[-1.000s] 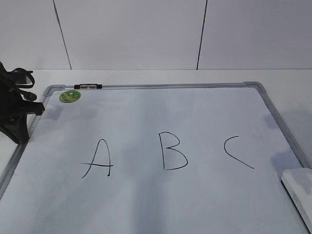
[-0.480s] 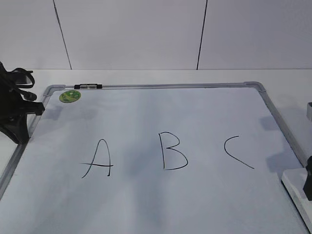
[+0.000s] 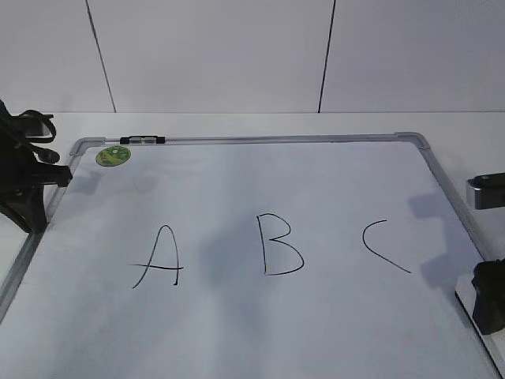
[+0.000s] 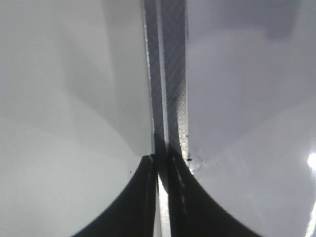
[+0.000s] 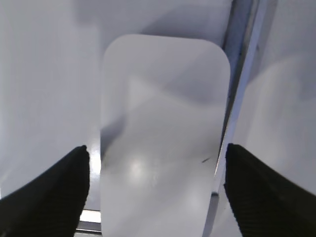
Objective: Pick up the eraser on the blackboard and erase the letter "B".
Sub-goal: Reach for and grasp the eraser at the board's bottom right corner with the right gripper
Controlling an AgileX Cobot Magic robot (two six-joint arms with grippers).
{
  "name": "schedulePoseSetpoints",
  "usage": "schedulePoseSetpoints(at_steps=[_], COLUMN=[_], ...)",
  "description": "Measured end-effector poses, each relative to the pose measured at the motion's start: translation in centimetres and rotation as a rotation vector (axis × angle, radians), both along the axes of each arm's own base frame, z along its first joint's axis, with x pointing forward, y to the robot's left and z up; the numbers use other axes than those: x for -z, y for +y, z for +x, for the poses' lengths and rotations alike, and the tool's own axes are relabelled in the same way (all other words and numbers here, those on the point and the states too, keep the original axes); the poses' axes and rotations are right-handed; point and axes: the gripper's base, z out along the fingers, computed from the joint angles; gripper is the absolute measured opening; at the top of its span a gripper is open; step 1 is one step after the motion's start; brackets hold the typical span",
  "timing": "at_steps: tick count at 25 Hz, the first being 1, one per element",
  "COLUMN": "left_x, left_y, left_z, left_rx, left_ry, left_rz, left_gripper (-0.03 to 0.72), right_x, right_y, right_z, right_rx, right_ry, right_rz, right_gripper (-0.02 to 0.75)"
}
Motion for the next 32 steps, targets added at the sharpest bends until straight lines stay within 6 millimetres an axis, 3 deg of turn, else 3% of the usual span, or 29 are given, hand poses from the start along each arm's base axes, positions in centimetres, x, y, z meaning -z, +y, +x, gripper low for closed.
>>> schedulePoseSetpoints(at_steps=[12, 17, 22, 32], left_x=[0.0, 0.0, 0.0, 0.0], left_y=[0.0, 0.0, 0.0, 0.0], left_z=[0.0, 0.0, 0.0, 0.0], left_rx=[0.0, 0.0, 0.0, 0.0], left_ry=[0.0, 0.0, 0.0, 0.0], left_rz=[0.0, 0.0, 0.0, 0.0], left_gripper=[0.02, 0.02, 0.02, 0.02], right_x=[2.1, 2.2, 2.2, 1.9], right_y=[0.2, 0.2, 0.2, 0.1], right_z=[0.6, 0.6, 0.6, 0.6], right_rx=[0.007, 0.008, 0.013, 0.014], right_ry=[0.081, 0.085, 0.085, 0.123], right_rz=[-0.005, -0.003, -0.005, -0.012], right_gripper=[0.666, 0.641, 0.559, 0.536])
